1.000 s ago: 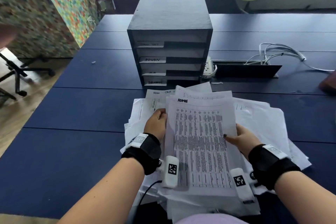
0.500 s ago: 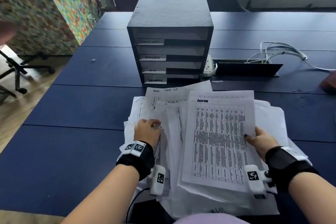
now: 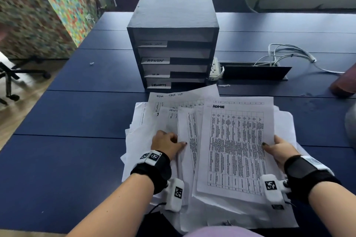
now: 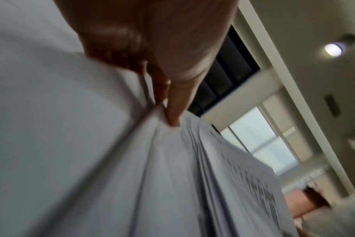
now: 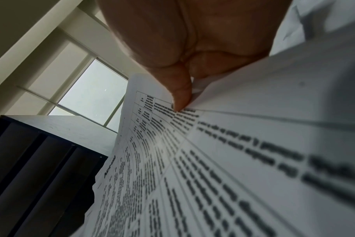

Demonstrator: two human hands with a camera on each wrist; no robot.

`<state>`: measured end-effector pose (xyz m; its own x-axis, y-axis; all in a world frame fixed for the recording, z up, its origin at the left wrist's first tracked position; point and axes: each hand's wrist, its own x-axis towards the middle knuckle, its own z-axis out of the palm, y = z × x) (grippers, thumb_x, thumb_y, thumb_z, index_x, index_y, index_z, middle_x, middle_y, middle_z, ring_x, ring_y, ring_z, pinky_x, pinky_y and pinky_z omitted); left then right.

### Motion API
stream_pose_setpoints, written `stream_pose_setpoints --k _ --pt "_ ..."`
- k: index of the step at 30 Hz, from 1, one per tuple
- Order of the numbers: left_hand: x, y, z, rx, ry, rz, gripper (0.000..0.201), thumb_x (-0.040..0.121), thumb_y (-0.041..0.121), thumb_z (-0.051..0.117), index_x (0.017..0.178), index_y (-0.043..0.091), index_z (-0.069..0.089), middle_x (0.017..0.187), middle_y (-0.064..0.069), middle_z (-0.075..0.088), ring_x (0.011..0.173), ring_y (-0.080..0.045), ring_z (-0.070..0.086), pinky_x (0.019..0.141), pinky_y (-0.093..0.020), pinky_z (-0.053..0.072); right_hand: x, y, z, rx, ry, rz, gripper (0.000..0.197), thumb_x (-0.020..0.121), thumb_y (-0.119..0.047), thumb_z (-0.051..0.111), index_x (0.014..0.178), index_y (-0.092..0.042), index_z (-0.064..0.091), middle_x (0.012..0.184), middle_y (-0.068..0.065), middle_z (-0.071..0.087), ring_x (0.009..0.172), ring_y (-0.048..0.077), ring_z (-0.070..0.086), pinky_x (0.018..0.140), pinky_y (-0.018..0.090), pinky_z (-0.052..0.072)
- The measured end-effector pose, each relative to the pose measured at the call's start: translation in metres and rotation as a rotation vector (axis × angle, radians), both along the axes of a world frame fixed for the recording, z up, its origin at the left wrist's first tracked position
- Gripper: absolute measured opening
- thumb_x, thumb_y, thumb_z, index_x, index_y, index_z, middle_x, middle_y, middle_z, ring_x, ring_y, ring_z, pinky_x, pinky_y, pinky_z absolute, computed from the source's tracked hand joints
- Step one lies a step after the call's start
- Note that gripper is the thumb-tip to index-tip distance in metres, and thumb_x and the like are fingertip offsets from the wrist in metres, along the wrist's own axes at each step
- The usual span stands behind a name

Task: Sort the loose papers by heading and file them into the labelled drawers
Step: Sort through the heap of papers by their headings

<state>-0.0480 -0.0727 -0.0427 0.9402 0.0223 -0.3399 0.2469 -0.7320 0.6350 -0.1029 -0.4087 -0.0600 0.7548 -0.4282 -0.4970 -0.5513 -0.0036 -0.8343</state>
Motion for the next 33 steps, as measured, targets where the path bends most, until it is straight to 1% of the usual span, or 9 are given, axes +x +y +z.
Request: stream_pose_setpoints --k 5,12,14,17,20,22,26,30,33 --pt "0.001 -0.004 0.002 0.062 -0.089 0.005 0.024 0.084 0.025 0.066 0.092 0.003 0.063 0.115 -0.014 0.049 0.102 -0.03 0.051 0.089 -0.028 0.043 0.0 0.0 0.0 0.065 -0.038 -0.025 0.034 0.087 0.012 0.048 0.117 -0.004 0.051 0.097 0.016 0.061 0.077 0.027 0.057 0.064 0.031 0.056" --pt "0.018 0.022 0.016 0.041 -0.199 0.069 0.018 0.089 0.011 0.058 0.105 0.004 0.065 0.103 -0.008 0.055 0.1 -0.027 0.055 0.076 -0.021 0.037 -0.004 -0.006 -0.002 0.335 -0.125 -0.097 0.029 0.083 0.004 0.059 0.108 -0.007 0.053 0.067 -0.002 0.072 0.06 0.016 0.069 0.056 0.032 0.057" --pt "0.017 0.015 0.017 -0.073 -0.131 -0.014 0.025 0.092 0.005 0.051 0.115 0.005 0.061 0.106 -0.008 0.063 0.094 -0.02 0.058 0.074 -0.014 0.034 -0.005 -0.01 -0.003 0.395 -0.147 -0.06 0.073 0.039 -0.023 0.093 0.102 -0.01 0.058 0.073 0.0 0.074 0.064 0.016 0.07 0.059 0.035 0.058" --pt "0.004 -0.009 0.016 -0.143 -0.046 -0.152 0.034 0.093 0.007 0.051 0.126 0.01 0.058 0.122 -0.006 0.064 0.108 -0.019 0.059 0.086 -0.015 0.036 -0.007 -0.014 -0.008 0.436 -0.164 -0.03 0.108 -0.003 -0.034 0.091 0.099 -0.014 0.06 0.079 0.005 0.074 0.068 0.021 0.071 0.062 0.041 0.058" --pt "-0.014 -0.03 0.016 -0.222 -0.004 -0.229 0.034 0.093 0.011 0.054 0.126 0.013 0.06 0.121 0.0 0.064 0.114 -0.014 0.058 0.09 -0.013 0.035 -0.008 -0.011 -0.004 0.446 -0.14 -0.005 0.076 0.039 -0.018 0.092 0.107 -0.008 0.057 0.078 0.005 0.074 0.066 0.022 0.071 0.054 0.039 0.057" --pt "-0.019 -0.035 0.015 -0.323 0.004 -0.249 0.028 0.092 0.012 0.056 0.117 0.016 0.066 0.114 0.001 0.068 0.105 -0.009 0.061 0.088 -0.016 0.041 -0.009 -0.01 -0.003 0.439 -0.141 -0.036 0.047 0.075 0.0 0.063 0.12 -0.005 0.051 0.079 0.005 0.074 0.067 0.022 0.071 0.056 0.039 0.058" --pt "-0.014 -0.033 0.014 -0.292 -0.035 -0.184 0.032 0.083 0.025 0.068 0.111 0.008 0.067 0.105 -0.001 0.063 0.089 -0.002 0.059 0.077 -0.005 0.044 -0.009 -0.006 0.0 0.404 -0.133 -0.051 0.05 0.074 -0.003 0.065 0.121 -0.004 0.051 0.081 0.003 0.074 0.069 0.02 0.071 0.066 0.043 0.057" --pt "-0.002 -0.014 0.01 -0.1 -0.109 0.147 0.023 0.073 0.031 0.065 0.093 0.02 0.069 0.112 -0.007 0.058 0.105 -0.024 0.056 0.099 -0.027 0.041 -0.008 -0.007 -0.005 0.335 -0.141 -0.025 0.103 0.006 -0.04 0.091 0.1 -0.013 0.06 0.079 0.001 0.074 0.068 0.018 0.07 0.067 0.042 0.056" --pt "0.005 0.006 0.006 -0.153 -0.027 0.325 0.027 0.077 0.019 0.068 0.101 0.023 0.056 0.109 -0.003 0.059 0.106 -0.025 0.057 0.096 -0.03 0.043 -0.005 -0.005 -0.005 0.302 -0.128 -0.012 0.089 0.029 -0.038 0.092 0.107 -0.01 0.059 0.077 -0.002 0.074 0.066 0.017 0.069 0.071 0.043 0.054"
